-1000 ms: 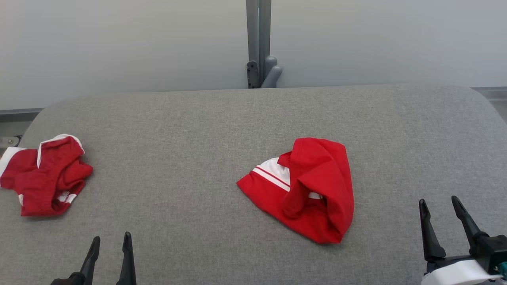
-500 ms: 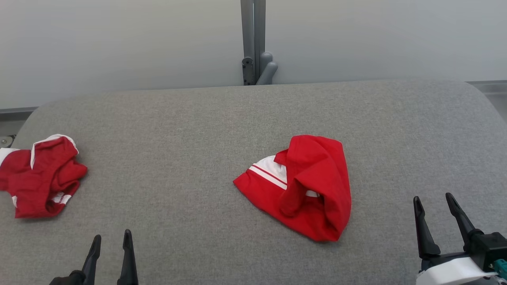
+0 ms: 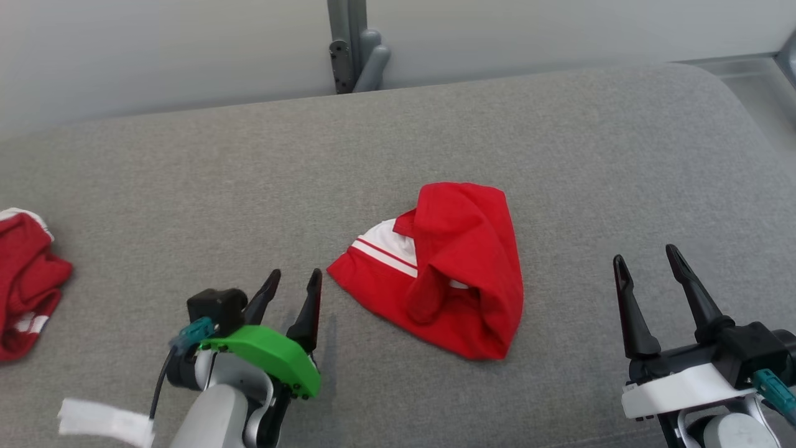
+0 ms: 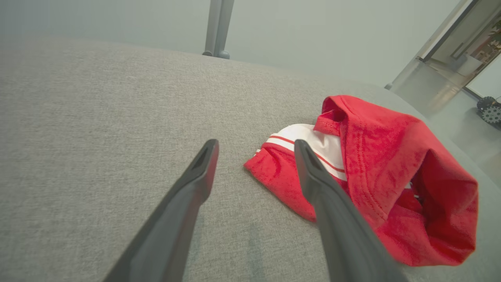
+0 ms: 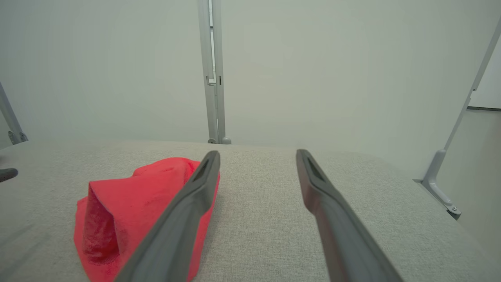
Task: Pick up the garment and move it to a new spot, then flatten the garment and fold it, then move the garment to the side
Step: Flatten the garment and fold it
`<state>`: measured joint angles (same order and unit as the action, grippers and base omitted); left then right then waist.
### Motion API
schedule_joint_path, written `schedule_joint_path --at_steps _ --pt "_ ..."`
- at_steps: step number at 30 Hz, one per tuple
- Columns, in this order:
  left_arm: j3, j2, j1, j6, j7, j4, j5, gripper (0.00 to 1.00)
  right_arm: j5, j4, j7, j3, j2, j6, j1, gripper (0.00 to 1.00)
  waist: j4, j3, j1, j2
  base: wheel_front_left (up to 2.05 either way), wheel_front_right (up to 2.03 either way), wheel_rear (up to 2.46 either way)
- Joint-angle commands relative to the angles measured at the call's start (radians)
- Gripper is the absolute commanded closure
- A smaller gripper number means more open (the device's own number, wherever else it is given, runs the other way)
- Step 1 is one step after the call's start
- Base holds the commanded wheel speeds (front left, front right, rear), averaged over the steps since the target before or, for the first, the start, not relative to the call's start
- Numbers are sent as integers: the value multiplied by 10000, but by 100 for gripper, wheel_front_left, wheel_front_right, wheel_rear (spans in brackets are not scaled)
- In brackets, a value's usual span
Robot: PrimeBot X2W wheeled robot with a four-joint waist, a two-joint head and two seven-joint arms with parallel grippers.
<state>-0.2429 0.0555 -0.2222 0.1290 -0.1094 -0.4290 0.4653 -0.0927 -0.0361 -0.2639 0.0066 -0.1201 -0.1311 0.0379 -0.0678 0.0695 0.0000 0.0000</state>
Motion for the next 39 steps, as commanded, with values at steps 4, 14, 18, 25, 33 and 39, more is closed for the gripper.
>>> schedule_joint_path --at_steps 4,14,18,25,33,39 --pt "-993 164 -1678 20 985 -1257 49 0 21 -179 -8 195 83 5 -384 0 -1178 973 0 0 0 0 0" --pt "-2444 970 -3578 6 1953 -3413 893 0 -47 -51 -8 279 229 5 -542 0 -1870 1054 0 0 0 0 0" --pt "-2713 1087 -3770 7 1900 -4012 1156 0 -60 6 -8 343 260 7 -504 0 -1987 979 0 0 0 0 0" --pt "-3271 1246 -3937 8 1727 -4758 2006 0 -86 94 -8 383 237 5 -344 0 -2125 824 0 0 0 0 0" --pt "-4241 1358 -4168 8 1481 -4440 2994 100 -185 241 -8 321 242 5 -272 0 -2013 770 0 0 0 0 0" --pt "-3898 1628 -4928 8 849 -3645 3992 100 -223 318 -7 290 250 5 -164 0 -1806 624 0 0 0 0 0"
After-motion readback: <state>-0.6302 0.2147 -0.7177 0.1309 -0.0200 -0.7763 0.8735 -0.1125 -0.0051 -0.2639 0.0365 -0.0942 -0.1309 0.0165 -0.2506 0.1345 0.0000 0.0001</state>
